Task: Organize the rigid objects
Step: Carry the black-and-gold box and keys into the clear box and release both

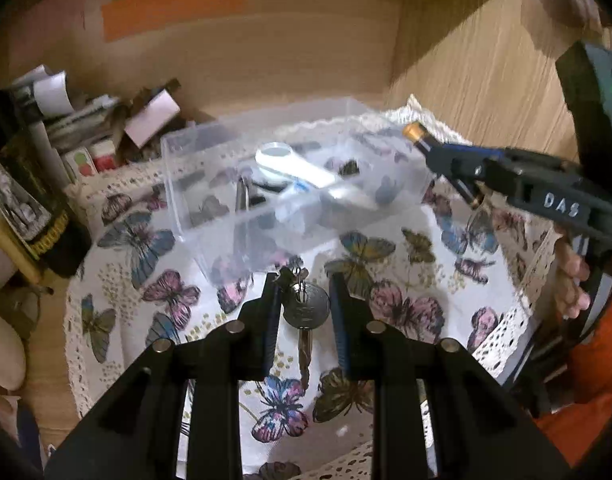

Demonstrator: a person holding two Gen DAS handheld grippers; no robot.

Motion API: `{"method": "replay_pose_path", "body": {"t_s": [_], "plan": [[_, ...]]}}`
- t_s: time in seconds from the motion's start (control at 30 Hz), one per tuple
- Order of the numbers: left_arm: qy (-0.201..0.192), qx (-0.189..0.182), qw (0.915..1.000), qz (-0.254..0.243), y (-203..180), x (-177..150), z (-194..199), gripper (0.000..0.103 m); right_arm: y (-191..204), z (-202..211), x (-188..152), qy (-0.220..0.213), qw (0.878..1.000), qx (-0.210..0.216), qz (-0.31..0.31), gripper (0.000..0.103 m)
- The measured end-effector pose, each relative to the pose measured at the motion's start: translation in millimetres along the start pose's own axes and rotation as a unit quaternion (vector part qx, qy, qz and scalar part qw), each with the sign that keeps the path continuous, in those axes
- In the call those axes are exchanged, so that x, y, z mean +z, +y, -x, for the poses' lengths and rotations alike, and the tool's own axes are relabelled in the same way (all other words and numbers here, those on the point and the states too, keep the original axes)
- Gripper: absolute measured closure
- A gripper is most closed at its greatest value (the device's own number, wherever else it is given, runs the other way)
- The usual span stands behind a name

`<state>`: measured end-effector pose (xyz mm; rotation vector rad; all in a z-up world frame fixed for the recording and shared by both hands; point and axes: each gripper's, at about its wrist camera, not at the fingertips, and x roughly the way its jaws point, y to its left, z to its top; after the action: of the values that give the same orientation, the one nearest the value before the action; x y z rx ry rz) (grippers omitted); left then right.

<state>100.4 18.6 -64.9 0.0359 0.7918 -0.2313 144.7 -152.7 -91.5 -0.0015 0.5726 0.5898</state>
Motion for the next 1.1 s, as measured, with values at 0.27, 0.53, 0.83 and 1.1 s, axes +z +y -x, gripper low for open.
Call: {"method": "replay_pose_path", "body": {"t_s": [0.27,0.53,0.83,1.1], "plan": [[-0.059,0.015,0.9981,0.001,9,35,22,0.079,-3,4,23,-0.027,0.999,-0.016,0.008,0.081],[-0.062,0.037,0.9972,0.017,24,67,-3,0.079,-10,-23,43,-0.016,0.999,-0.036,0.015,0.081],[0.004,0.036,0.9989,0.029,35,67,-62,0.079,-23,-77,35,0.056,0.997,-0.041,0.016,0.082],[0.009,0.042,0.9989,0.02,30,68,-63,0.083,-15,-81,33,0.07,0.996,-0.032,0.038,0.075]]}}
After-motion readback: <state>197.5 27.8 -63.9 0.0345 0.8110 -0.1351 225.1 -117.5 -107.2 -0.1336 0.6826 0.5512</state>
